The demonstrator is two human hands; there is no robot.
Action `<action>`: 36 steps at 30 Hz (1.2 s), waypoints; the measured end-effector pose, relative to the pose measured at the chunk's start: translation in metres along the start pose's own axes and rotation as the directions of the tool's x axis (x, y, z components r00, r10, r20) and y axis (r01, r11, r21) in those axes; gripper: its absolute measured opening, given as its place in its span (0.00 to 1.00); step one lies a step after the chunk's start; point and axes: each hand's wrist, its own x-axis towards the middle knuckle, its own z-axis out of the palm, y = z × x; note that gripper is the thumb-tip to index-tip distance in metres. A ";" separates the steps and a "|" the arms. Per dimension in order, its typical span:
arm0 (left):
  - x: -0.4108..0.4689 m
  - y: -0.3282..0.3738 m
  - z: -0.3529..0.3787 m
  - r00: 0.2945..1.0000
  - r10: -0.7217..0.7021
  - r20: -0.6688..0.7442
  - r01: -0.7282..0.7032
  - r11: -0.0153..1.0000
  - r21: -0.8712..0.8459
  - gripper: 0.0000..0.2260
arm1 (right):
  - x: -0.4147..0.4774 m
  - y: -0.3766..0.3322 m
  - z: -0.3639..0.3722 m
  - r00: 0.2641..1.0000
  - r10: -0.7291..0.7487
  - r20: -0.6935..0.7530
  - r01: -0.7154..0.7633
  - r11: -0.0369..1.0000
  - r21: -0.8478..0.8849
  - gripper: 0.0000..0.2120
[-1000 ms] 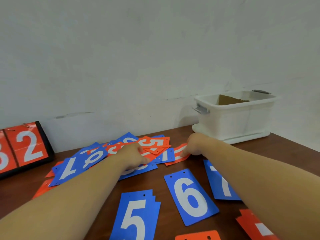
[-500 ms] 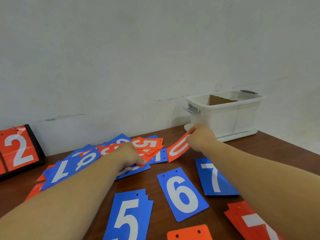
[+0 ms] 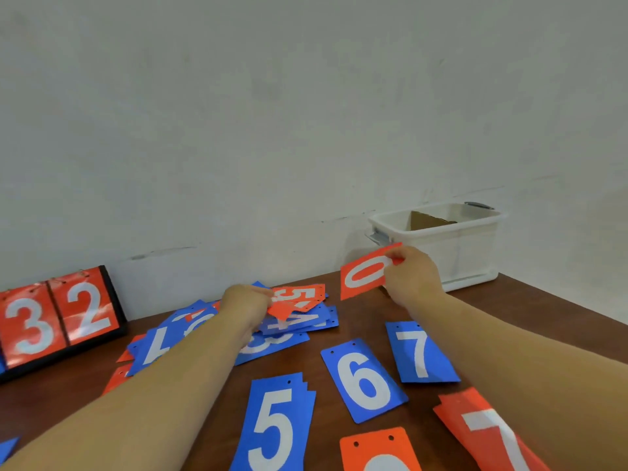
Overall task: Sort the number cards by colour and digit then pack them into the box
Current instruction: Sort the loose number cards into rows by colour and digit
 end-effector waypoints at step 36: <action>-0.271 -0.125 -0.309 0.886 0.235 -0.400 -0.229 0.971 0.062 0.15 | -0.268 -0.178 0.088 0.567 -0.316 0.761 0.113 0.945 0.308 0.14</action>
